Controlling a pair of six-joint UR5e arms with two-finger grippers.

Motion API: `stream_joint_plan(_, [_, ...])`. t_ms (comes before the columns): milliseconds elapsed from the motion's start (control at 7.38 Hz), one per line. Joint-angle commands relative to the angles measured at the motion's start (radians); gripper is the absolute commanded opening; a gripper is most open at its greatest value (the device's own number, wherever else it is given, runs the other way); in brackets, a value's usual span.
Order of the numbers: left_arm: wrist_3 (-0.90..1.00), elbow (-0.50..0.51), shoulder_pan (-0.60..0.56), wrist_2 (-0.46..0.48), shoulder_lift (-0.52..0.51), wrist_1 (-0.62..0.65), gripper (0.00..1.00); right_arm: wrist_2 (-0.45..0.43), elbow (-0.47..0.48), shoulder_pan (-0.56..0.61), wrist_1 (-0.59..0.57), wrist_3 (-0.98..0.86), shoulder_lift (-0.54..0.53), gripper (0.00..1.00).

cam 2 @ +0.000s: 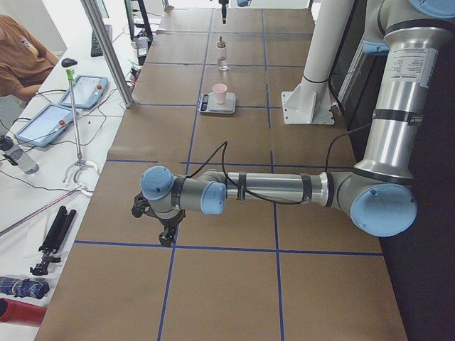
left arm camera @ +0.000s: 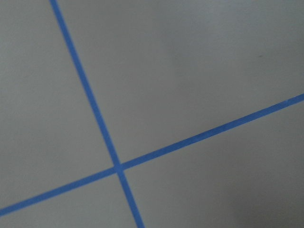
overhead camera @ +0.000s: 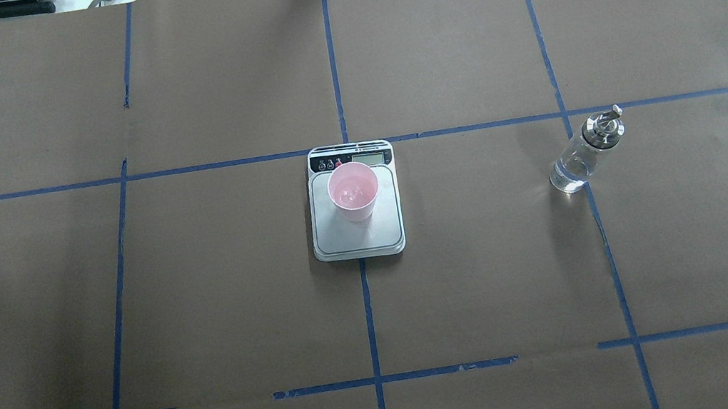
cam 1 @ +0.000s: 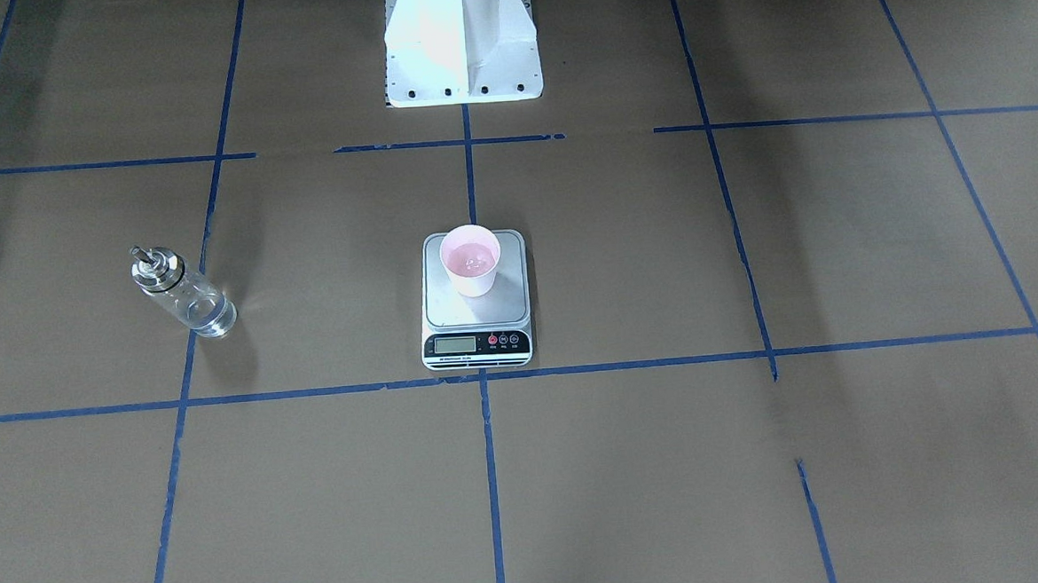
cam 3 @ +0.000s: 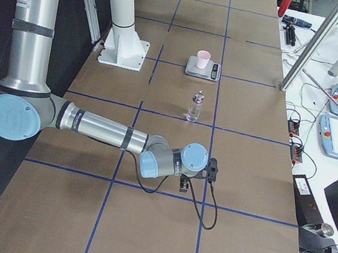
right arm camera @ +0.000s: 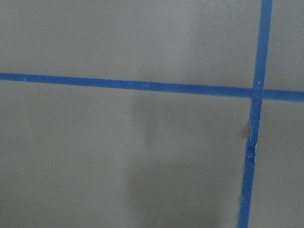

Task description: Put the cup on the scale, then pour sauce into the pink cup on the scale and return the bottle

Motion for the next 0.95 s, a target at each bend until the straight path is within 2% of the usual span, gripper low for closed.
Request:
stream_joint_plan(0, [-0.006, 0.003, -0.009, -0.008, 0.005, 0.003, 1.0, -0.061, 0.017, 0.07, -0.301, -0.25, 0.104, 1.0])
stream_joint_plan(135, [-0.007, 0.001, -0.009, -0.003, 0.006, 0.0, 1.0, -0.116, 0.035, 0.105, -0.395, -0.363, 0.109, 1.0])
stream_joint_plan(271, [-0.006, 0.006, -0.009, -0.008, 0.008, -0.003, 1.0, -0.133, 0.04, 0.142, -0.45, -0.433, 0.109, 1.0])
stream_joint_plan(406, [-0.006, 0.006, -0.008, -0.008, 0.008, -0.004, 1.0, -0.135, 0.081, 0.165, -0.463, -0.436, 0.097, 1.0])
stream_joint_plan(542, [-0.018, 0.004, -0.005, -0.008, 0.005, -0.004, 1.0, -0.176, 0.133, 0.197, -0.463, -0.433, 0.039, 1.0])
stream_joint_plan(677, [-0.076, -0.003, -0.005, -0.008, -0.001, -0.006, 1.0, -0.264, 0.173, 0.197, -0.468, -0.418, 0.03, 1.0])
stream_joint_plan(813, [-0.101, -0.025, -0.005, 0.002, -0.007, 0.0, 1.0, -0.285, 0.187, 0.197, -0.459, -0.418, 0.017, 1.0])
